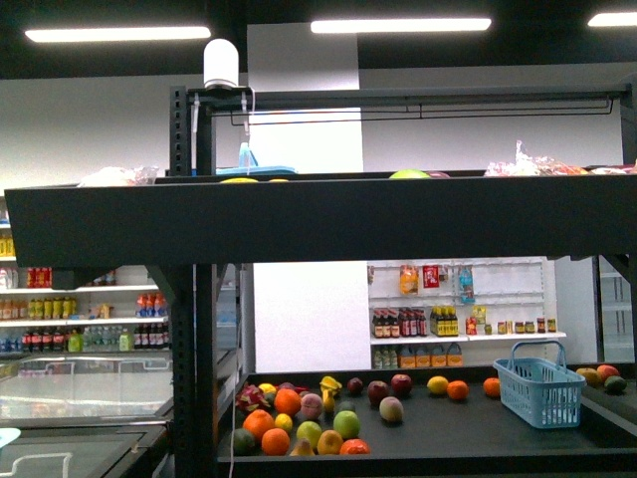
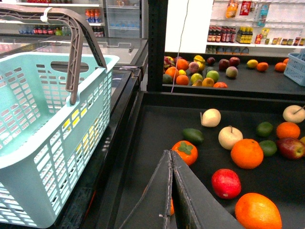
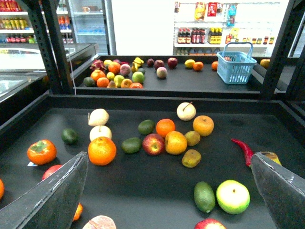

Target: Pick lemon from shelf

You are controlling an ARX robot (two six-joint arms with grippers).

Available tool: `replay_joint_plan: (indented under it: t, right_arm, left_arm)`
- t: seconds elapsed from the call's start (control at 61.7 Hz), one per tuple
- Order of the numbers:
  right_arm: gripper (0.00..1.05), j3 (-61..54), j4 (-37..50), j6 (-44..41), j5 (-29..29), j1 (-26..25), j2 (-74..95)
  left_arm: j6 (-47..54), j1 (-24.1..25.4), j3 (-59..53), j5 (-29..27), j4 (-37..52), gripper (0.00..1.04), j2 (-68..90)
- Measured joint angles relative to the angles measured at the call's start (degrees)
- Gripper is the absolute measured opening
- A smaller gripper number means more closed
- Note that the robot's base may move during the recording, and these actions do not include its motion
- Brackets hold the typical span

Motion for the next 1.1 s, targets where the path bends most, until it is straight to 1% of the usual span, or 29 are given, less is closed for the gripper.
replay_joint_plan:
  t: [0.178, 0.276, 0.292, 0.324, 0.34, 0.357, 0.421, 0.438, 0.503, 0.519, 0.616, 0.648, 0.665, 0.729, 1.102]
  right_arm:
    - [1.02, -0.02, 0.00, 0.00, 0.02, 0.00, 0.00]
    - [1.02, 0.00, 0.00, 0.00, 0.02, 0.00, 0.00]
    - [1.02, 0.00, 0.00, 0.00, 0.02, 0.00, 0.00]
    - [1.02, -0.02, 0.00, 0.00, 0.02, 0.00, 0.00]
    - [1.02, -0.02, 0.00, 0.00, 0.02, 0.00, 0.00]
    - [1.02, -0.02, 0.00, 0.00, 0.02, 0.00, 0.00]
    - [1.02, 0.00, 0.00, 0.00, 0.02, 0.00, 0.00]
    - [1.02, -0.02, 0.00, 0.00, 0.02, 0.00, 0.00]
    - [1.02, -0.02, 0.00, 0.00, 0.02, 0.00, 0.00]
    - [1.02, -0.02, 0.00, 0.00, 0.02, 0.00, 0.00]
    - [1.02, -0.02, 0.00, 0.00, 0.02, 0.00, 0.00]
    - [1.02, 0.00, 0.00, 0.00, 0.02, 0.00, 0.00]
    - [1.02, -0.02, 0.00, 0.00, 0.02, 0.00, 0.00]
    - [1.02, -0.02, 0.00, 0.00, 0.02, 0.00, 0.00]
    - [1.02, -0.02, 0.00, 0.00, 0.02, 0.00, 0.00]
  left_arm:
    - [-0.02, 0.00, 0.00, 0.00, 0.00, 0.03, -0.07]
    - [0.00, 0.00, 0.00, -0.02, 0.00, 0.24, -0.07]
    - [0.00, 0.00, 0.00, -0.02, 0.00, 0.25, -0.07]
    - [0.00, 0.00, 0.00, -0.02, 0.00, 0.32, -0.07]
    - [0.00, 0.00, 0.00, -0.02, 0.00, 0.38, -0.07]
    - [0.00, 0.00, 0.00, -0.02, 0.00, 0.40, -0.07]
    - [0.00, 0.02, 0.00, -0.02, 0.00, 0.54, -0.07]
    - [0.00, 0.00, 0.00, -0.02, 0.00, 0.56, -0.07]
    - [0.00, 0.00, 0.00, -0.02, 0.00, 0.70, -0.07]
    - [0.00, 0.02, 0.00, -0.02, 0.00, 0.72, -0.07]
    - [0.00, 0.00, 0.00, -0.02, 0.00, 0.93, -0.07]
    - [0.00, 0.00, 0.00, -0.04, 0.00, 0.97, -0.07]
    - [0.09, 0.02, 0.00, -0.02, 0.00, 0.99, -0.07]
    - [0.07, 0.00, 0.00, -0.02, 0.00, 0.96, -0.07]
    - [0.09, 0.00, 0.00, -0.02, 0.00, 0.97, -0.07]
